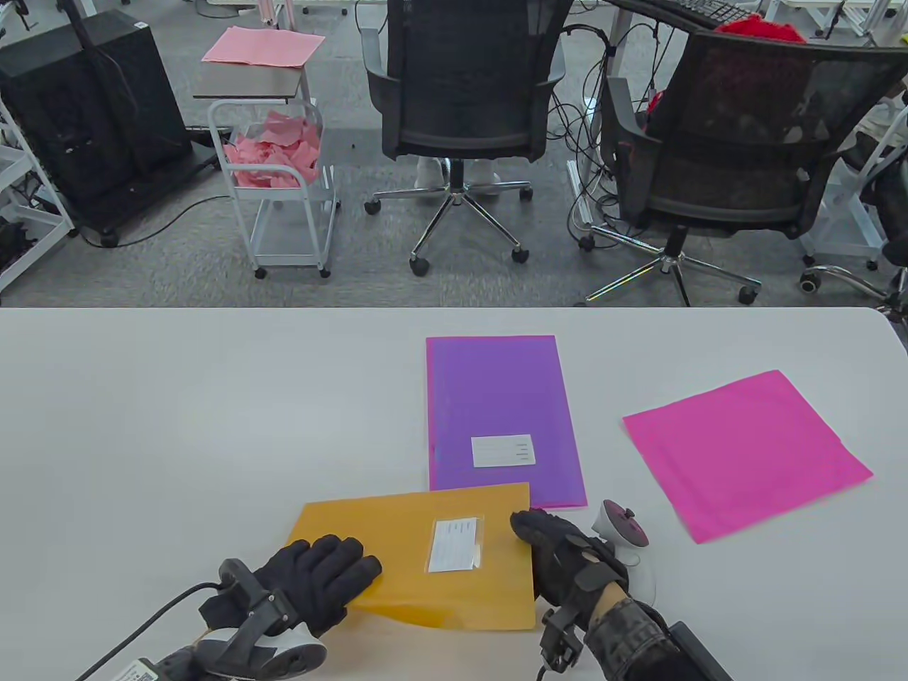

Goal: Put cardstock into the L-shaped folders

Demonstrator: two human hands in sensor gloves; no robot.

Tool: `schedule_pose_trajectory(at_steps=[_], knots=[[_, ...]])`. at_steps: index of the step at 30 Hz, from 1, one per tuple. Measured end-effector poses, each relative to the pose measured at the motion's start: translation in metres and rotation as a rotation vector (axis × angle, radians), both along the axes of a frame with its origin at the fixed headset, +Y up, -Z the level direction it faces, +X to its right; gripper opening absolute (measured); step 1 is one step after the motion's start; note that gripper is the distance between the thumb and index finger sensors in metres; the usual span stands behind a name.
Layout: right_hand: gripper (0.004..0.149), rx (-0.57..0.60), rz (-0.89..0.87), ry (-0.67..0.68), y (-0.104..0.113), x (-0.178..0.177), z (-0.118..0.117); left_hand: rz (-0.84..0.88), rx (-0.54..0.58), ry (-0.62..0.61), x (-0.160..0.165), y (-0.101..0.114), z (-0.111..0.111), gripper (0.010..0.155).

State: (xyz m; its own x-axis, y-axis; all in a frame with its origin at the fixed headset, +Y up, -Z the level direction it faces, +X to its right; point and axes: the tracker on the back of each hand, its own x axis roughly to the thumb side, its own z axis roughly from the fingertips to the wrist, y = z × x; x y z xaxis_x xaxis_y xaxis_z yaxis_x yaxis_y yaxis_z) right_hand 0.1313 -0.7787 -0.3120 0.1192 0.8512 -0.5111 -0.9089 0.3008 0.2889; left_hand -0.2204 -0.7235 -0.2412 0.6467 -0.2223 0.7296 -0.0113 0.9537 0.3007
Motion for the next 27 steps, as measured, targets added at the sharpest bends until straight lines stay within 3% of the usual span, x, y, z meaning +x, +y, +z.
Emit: schedule_pose_trajectory(at_steps=[3,7,9,10,12,14,15,20,23,27], knots=[[0.051,0.042,0.075,-0.039,-0.002,0.000,-0.001,-0.144,-0.157,0.042,0.005,-0.015,-0.005,0.091],[0.051,0.055,0.180,-0.013,-0.006,-0.002,-0.003,-0.175,-0.406,0.128,0.015,-0.032,-0.005,0.104],[0.051,0.015,0.171,-0.028,-0.011,-0.002,-0.003,-0.140,-0.351,0.133,0.019,-0.034,-0.003,0.102],[0.051,0.003,0.174,-0.010,-0.014,-0.001,-0.003,-0.122,-0.291,0.135,0.020,-0.032,-0.004,0.094],[0.051,-0.018,0.174,-0.010,-0.018,0.002,-0.005,-0.107,-0.299,0.140,0.020,-0.030,-0.006,0.092],[0.051,-0.018,0.178,0.024,-0.021,0.004,-0.009,-0.055,-0.481,0.142,0.015,-0.031,-0.015,0.096],[0.051,-0.006,0.194,0.039,-0.021,0.005,-0.010,-0.024,-0.623,0.157,0.012,-0.034,-0.021,0.094],[0.051,-0.002,0.162,0.049,-0.024,0.002,-0.012,-0.049,-0.574,0.152,0.006,-0.032,-0.024,0.094],[0.051,0.004,0.162,0.066,-0.023,0.002,-0.012,-0.036,-0.614,0.167,0.004,-0.032,-0.027,0.093],[0.051,0.006,0.169,0.063,-0.023,0.003,-0.012,-0.036,-0.633,0.172,0.003,-0.032,-0.028,0.081]])
